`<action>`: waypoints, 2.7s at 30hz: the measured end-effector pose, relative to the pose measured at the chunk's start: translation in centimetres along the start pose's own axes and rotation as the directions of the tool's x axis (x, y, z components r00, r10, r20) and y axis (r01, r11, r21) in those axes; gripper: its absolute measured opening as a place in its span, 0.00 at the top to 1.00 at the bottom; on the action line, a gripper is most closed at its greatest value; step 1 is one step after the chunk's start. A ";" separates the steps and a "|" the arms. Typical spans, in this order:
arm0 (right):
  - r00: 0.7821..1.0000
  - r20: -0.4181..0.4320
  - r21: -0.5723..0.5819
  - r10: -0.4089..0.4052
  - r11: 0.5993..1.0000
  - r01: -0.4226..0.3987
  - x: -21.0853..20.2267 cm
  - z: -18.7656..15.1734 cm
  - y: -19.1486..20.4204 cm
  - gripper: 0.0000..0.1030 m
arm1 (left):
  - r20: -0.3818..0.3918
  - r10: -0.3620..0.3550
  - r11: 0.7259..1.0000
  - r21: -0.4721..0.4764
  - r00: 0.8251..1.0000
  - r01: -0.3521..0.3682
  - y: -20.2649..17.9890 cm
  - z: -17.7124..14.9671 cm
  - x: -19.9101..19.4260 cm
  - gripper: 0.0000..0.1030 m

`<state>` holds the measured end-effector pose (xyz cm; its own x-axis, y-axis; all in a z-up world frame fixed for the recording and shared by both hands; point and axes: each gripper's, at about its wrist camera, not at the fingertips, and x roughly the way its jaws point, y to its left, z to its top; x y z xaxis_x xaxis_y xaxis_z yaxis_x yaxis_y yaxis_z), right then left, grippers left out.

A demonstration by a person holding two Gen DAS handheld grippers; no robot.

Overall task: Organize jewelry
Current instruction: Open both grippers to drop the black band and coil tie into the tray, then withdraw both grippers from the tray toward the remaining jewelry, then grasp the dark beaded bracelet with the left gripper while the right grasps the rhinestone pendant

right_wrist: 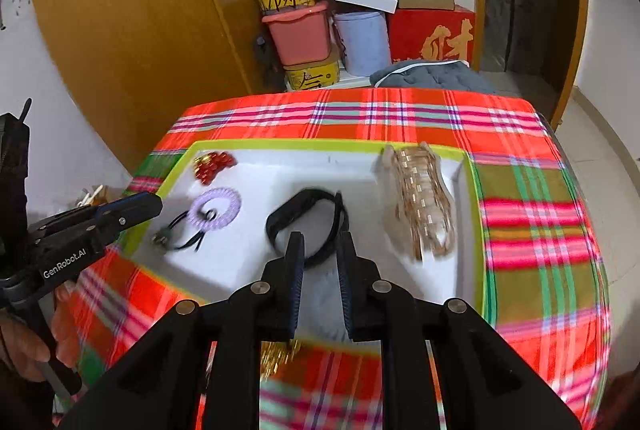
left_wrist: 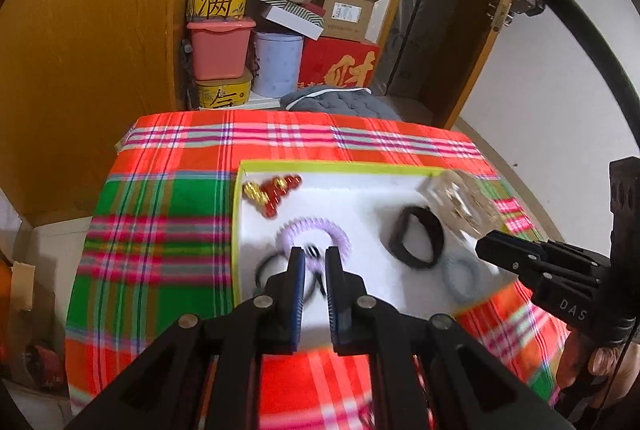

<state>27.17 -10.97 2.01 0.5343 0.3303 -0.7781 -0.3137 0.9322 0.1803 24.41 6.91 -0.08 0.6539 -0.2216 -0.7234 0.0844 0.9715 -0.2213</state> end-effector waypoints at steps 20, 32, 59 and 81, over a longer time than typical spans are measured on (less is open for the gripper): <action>0.999 0.009 0.038 0.050 0.998 -0.051 -9.6 -8.5 0.6 0.83 | -0.004 -0.020 1.000 -0.015 1.000 0.020 -2.9 -8.8 -8.9 0.91; 0.998 0.004 0.055 0.057 0.997 -0.057 -10.8 -10.3 0.2 0.82 | -0.013 -0.044 0.998 -0.038 0.999 0.044 -2.4 -10.4 -9.4 0.70; 0.995 -0.047 0.073 0.084 0.994 -0.081 -8.3 -10.4 -0.5 0.76 | -0.117 -0.076 0.997 -0.014 0.990 0.075 -3.2 -9.6 -1.1 0.63; 0.991 -0.070 0.046 0.112 0.993 -0.109 -5.8 -9.3 0.9 0.76 | -0.050 -0.036 0.999 -0.030 0.998 0.035 -1.3 -10.1 -2.6 0.94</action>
<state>16.51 -13.38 1.08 0.4400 0.4214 -0.7930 -0.3336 0.8966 0.2913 15.00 5.41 -4.46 0.6120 -0.2604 -0.7467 0.0847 0.9604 -0.2655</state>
